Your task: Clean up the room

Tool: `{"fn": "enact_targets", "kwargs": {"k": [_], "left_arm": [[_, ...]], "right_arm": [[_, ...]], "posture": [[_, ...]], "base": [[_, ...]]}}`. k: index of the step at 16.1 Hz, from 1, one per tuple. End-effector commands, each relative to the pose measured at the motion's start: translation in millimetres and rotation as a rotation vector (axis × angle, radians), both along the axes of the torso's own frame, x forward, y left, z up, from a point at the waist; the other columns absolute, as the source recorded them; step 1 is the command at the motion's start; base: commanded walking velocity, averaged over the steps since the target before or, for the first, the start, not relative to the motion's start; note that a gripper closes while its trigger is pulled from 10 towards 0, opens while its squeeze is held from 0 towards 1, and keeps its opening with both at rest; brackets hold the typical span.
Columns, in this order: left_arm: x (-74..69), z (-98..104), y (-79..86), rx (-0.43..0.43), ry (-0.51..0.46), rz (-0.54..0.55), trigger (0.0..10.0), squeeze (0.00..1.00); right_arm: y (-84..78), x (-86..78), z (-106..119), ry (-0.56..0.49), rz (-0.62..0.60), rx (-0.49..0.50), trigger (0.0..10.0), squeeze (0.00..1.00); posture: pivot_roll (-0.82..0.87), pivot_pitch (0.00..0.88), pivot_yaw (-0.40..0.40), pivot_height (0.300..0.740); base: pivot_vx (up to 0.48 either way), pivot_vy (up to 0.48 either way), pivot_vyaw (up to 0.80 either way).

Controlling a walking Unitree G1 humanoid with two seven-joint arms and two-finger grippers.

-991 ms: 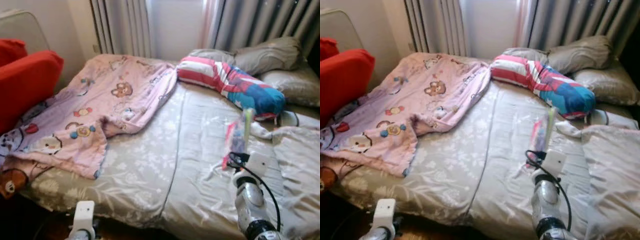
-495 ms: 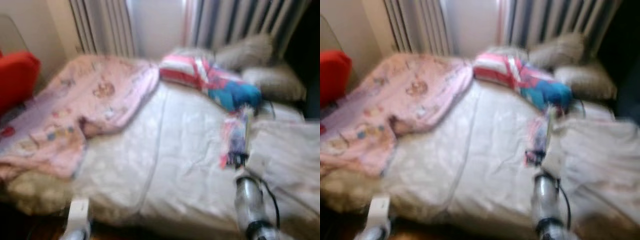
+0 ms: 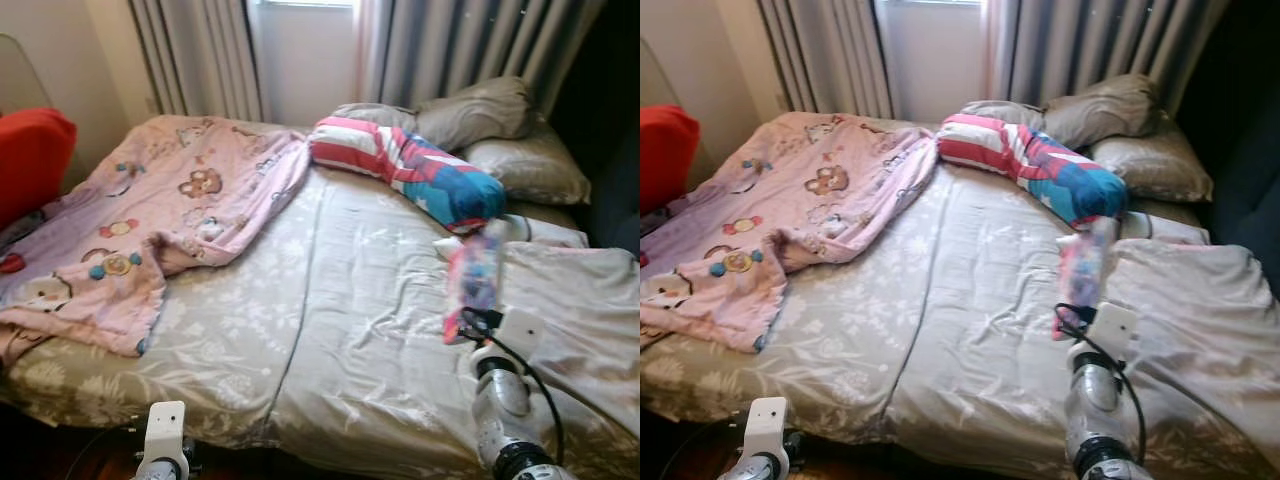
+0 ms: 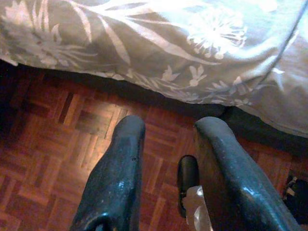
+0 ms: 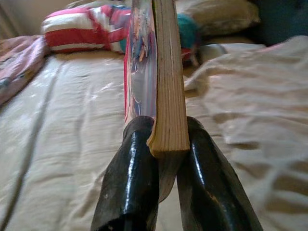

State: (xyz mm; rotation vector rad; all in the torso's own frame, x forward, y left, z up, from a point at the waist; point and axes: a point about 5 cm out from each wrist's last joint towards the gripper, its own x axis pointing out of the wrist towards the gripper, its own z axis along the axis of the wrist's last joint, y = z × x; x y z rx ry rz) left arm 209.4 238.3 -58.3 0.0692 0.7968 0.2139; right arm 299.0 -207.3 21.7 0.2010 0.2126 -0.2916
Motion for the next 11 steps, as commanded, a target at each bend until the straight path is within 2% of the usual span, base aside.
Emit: {"fn": "enact_targets", "kwargs": {"k": [1,3,6,11], "left_arm": [[-4.2,-2.6,-0.2,-0.011,0.011,0.010,10.0,0.00],[-3.6,-2.0,-0.2,-0.011,0.003,0.008,10.0,0.00],[-3.7,-1.9,0.7,-0.012,0.004,0.012,10.0,0.00],[-5.3,-2.8,0.2,-0.020,0.001,0.024,10.0,0.00]], "right_arm": [[-3.9,7.9,12.8,-0.061,-0.011,-0.019,10.0,0.00],[-4.0,7.9,11.6,-0.048,-0.007,-0.016,10.0,0.00],[-0.7,10.5,13.2,-0.052,0.003,-0.008,10.0,0.00],[2.8,14.2,18.1,-0.072,0.029,-0.042,10.0,0.00]], "posture": [[0.11,0.012,-0.031,0.736],[0.11,0.010,-0.031,0.736],[0.11,0.008,-0.031,0.736],[0.12,0.017,-0.037,0.736]], "base": [[0.000,0.000,0.00],[0.000,0.000,0.00],[0.000,0.000,-0.77],[0.209,0.000,0.00]]}}
